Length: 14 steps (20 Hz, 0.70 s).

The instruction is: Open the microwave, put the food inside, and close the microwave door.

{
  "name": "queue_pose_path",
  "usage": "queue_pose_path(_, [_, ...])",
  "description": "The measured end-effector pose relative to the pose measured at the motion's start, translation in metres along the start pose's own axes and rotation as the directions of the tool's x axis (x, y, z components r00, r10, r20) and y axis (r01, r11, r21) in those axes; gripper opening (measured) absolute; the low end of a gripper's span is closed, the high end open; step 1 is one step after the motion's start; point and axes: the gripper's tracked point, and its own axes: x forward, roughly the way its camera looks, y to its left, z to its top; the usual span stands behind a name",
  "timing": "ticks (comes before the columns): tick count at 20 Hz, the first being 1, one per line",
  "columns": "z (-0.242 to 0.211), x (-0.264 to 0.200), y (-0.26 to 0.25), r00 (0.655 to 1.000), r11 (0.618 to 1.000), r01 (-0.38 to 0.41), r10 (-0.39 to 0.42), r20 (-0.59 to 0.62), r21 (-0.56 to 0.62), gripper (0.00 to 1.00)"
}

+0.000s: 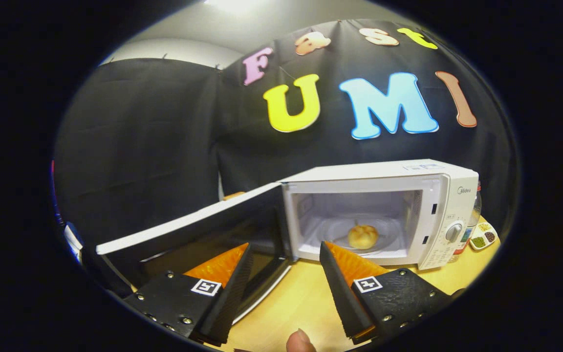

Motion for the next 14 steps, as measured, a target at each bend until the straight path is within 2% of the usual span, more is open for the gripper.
queue_pose_path(3, [0.014,-0.048,0.059,0.986,0.989,-0.145,0.145,0.083,-0.012,0.84])
queue_pose_path(7, [0.01,-0.091,0.123,0.955,0.958,-0.283,0.286,0.075,-0.048,0.84])
queue_pose_path(11, [0.002,-0.1,0.173,0.938,0.94,-0.332,0.338,0.07,-0.082,0.83])
queue_pose_path(14, [-0.021,-0.092,0.204,0.936,0.926,-0.342,0.351,0.03,-0.163,0.82])
